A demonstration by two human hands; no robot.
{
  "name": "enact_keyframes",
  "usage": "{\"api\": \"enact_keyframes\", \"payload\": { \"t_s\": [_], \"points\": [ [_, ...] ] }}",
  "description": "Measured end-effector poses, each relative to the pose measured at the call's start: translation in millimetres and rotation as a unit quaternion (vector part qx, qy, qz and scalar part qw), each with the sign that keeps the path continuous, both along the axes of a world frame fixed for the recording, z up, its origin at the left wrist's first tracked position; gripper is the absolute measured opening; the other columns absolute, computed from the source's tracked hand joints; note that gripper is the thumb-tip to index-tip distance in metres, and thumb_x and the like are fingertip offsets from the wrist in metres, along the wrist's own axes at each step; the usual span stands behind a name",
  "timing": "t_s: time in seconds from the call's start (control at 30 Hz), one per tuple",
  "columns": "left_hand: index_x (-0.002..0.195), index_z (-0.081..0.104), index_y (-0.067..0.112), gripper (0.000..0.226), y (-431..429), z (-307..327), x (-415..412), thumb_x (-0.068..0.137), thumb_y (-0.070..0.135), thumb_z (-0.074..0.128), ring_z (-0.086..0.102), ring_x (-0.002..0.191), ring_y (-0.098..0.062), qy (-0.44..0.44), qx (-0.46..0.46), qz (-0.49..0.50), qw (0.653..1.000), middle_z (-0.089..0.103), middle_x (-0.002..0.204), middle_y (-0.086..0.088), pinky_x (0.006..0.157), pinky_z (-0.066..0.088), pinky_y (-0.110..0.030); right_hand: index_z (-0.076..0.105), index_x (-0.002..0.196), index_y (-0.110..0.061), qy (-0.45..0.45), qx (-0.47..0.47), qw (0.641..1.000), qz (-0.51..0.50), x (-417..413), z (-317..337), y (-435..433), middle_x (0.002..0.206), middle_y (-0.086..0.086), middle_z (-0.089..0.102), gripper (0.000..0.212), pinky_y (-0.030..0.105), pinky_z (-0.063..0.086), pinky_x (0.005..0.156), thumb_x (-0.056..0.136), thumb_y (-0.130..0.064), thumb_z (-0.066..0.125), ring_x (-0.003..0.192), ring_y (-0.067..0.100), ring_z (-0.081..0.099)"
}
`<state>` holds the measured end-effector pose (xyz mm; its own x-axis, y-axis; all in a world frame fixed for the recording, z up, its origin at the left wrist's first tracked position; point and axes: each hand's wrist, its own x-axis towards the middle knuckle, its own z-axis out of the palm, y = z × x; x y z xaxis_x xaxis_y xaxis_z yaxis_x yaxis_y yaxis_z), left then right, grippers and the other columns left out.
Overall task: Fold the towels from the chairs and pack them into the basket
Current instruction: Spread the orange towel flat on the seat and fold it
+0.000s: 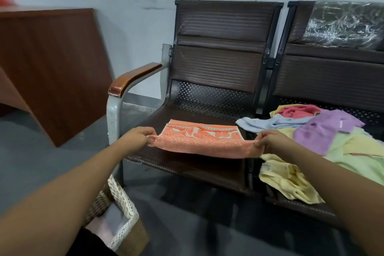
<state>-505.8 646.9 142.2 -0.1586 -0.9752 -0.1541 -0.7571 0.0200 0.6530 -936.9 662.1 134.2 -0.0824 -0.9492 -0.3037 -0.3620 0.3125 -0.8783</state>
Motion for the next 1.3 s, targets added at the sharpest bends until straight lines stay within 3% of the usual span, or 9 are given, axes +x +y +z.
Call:
{"api": "enact_keyframes", "payload": {
  "t_s": [0.2,0.4,0.57,0.63,0.7,0.83,0.93,1.13,1.3],
  "points": [
    [0.081,0.063,0.009,0.02,3.1,-0.3,-7.2,0.096,0.0,0.053,0.067,0.069,-0.014,0.015,0.087,-0.04,0.995,0.067,0.077,-0.001,0.065,0.053,-0.027,0.059,0.085,-0.009,0.056,0.124,0.986,0.1,-9.6,2.1,11.9,0.079,0.009,0.059,0.011,0.028,0.05,0.056,0.09,0.0,0.062,0.065,0.02,0.058],
    [0.099,0.071,0.024,0.011,-22.8,-16.1,-25.8,0.096,0.027,0.061,0.063,0.086,-0.012,-0.093,-0.079,0.027,0.992,0.07,0.095,0.004,0.076,0.048,-0.032,0.067,0.082,-0.012,0.245,-0.008,0.969,0.039,-11.4,-9.4,-15.9,0.08,0.008,0.066,0.009,0.03,0.048,0.059,0.09,-0.014,0.071,0.067,0.02,0.059],
    [0.1,0.073,0.019,0.013,-61.6,-30.3,-52.2,0.093,0.021,0.062,0.064,0.063,-0.007,-0.048,-0.134,0.116,0.983,0.067,0.068,0.008,0.069,0.047,-0.026,0.064,0.075,-0.015,0.258,-0.034,0.965,-0.036,-0.9,-23.2,-51.5,0.066,0.012,0.065,0.018,0.031,0.052,0.054,0.09,-0.007,0.064,0.056,0.027,0.061],
    [0.102,0.073,0.016,0.015,-78.4,-36.5,-61.1,0.092,0.019,0.062,0.063,0.062,-0.007,-0.03,-0.136,0.149,0.979,0.066,0.063,0.007,0.073,0.047,-0.025,0.067,0.077,-0.01,0.233,-0.021,0.97,-0.058,-0.5,-29.6,-67.5,0.07,0.017,0.068,0.017,0.041,0.06,0.067,0.088,0.002,0.06,0.066,0.034,0.068],
    [0.112,0.071,0.014,0.022,-95.9,-43.8,-70.9,0.092,0.018,0.063,0.068,0.079,-0.016,0.001,-0.126,0.173,0.977,0.072,0.081,0.0,0.085,0.05,-0.028,0.068,0.092,-0.003,0.218,-0.009,0.974,-0.067,-4.4,-39.9,-84.9,0.081,0.02,0.07,0.014,0.047,0.06,0.078,0.084,0.007,0.063,0.079,0.037,0.07],
    [0.143,0.045,0.012,0.064,-118.3,-64.2,-86.0,0.088,0.03,0.071,0.054,0.123,-0.033,0.005,-0.025,0.173,0.985,0.05,0.139,-0.017,0.102,0.044,-0.041,0.048,0.106,-0.003,0.329,-0.059,0.941,-0.052,-1.5,-64.9,-96.0,0.09,0.018,0.061,0.016,0.034,0.039,0.055,0.092,-0.007,0.054,0.085,0.038,0.06],
    [0.14,0.043,0.009,0.066,-118.5,-81.7,-91.6,0.087,0.036,0.069,0.045,0.127,-0.04,-0.102,0.017,0.165,0.981,0.043,0.14,-0.022,0.104,0.042,-0.046,0.048,0.121,-0.001,0.447,-0.107,0.888,0.0,24.9,-77.4,-93.7,0.118,0.022,0.054,0.033,0.044,0.049,0.079,0.097,-0.022,0.053,0.103,0.042,0.056],
    [0.14,0.043,0.003,0.085,-110.5,-91.6,-95.8,0.08,0.056,0.072,0.043,0.132,-0.038,-0.213,0.089,0.201,0.952,0.045,0.144,-0.021,0.107,0.038,-0.044,0.048,0.132,-0.011,0.37,-0.076,0.907,0.186,121.8,-84.8,-60.2,0.132,0.015,0.051,0.049,0.046,0.044,0.102,0.098,-0.046,0.041,0.119,0.033,0.05],
    [0.12,0.061,0.003,0.058,-99.6,-83.7,-95.7,0.083,0.044,0.074,0.061,0.11,-0.033,-0.175,0.118,0.185,0.96,0.063,0.126,-0.014,0.093,0.049,-0.036,0.015,0.159,-0.026,0.399,-0.04,0.876,0.268,142.2,-97.6,-27.7,0.166,0.016,0.008,0.067,0.05,0.005,0.124,0.101,-0.06,0.023,0.154,0.031,0.006]
  ]
}}
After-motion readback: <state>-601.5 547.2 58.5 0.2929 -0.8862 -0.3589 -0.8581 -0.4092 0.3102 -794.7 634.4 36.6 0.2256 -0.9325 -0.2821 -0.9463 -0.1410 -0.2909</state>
